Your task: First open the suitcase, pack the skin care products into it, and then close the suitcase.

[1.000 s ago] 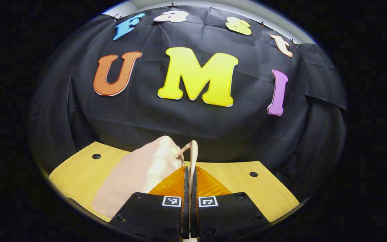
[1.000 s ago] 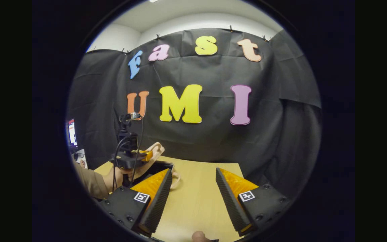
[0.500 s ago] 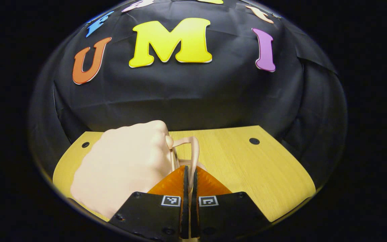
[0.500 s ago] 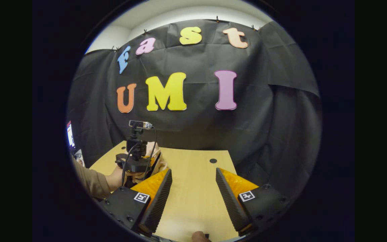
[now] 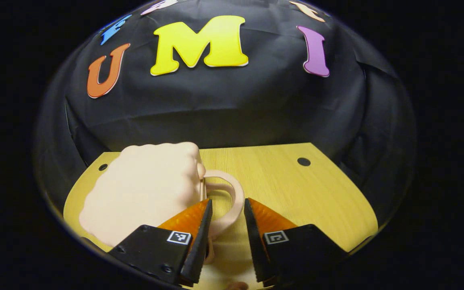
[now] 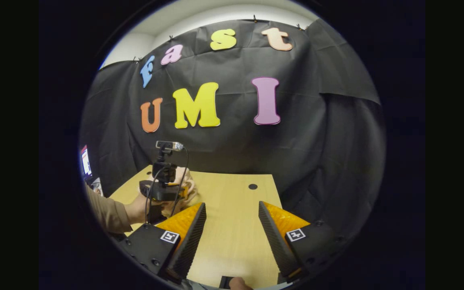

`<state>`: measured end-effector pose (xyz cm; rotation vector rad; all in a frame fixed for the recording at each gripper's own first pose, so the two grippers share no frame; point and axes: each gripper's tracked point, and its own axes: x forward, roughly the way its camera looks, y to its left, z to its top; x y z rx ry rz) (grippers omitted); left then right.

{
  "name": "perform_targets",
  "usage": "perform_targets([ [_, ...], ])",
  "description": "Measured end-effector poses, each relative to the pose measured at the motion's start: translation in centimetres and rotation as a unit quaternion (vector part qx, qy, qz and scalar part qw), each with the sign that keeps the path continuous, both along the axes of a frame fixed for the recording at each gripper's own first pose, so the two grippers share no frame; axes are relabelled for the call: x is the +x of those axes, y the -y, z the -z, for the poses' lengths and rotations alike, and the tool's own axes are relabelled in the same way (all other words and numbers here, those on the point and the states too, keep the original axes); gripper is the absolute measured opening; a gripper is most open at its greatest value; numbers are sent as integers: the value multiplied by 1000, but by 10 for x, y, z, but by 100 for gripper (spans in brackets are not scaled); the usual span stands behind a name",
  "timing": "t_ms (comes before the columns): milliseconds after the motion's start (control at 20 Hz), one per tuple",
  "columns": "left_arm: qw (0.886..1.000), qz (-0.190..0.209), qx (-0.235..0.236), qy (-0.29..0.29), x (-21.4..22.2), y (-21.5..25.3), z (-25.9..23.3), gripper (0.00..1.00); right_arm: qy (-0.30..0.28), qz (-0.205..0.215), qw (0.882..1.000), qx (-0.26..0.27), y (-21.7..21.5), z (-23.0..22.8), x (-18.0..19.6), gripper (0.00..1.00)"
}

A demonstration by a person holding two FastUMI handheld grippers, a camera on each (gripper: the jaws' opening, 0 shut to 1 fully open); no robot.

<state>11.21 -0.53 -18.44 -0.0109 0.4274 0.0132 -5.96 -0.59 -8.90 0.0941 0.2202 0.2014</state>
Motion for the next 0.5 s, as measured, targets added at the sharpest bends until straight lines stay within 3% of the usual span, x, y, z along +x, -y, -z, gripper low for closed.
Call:
perform_targets([
  [100,1000,-14,-6,21,-19,-4,-29,80,11,-6,1000,2,-2,-7,2,77],
  [150,999,-25,-6,42,-30,-10,-50,77,17,-8,1000,6,-5,-13,3,77],
  [300,993,-52,-1,104,-65,-36,-112,95,43,-15,999,24,-21,-32,8,78],
  [500,983,-75,-14,164,-119,-70,-169,96,78,0,997,23,-41,-55,11,78],
])
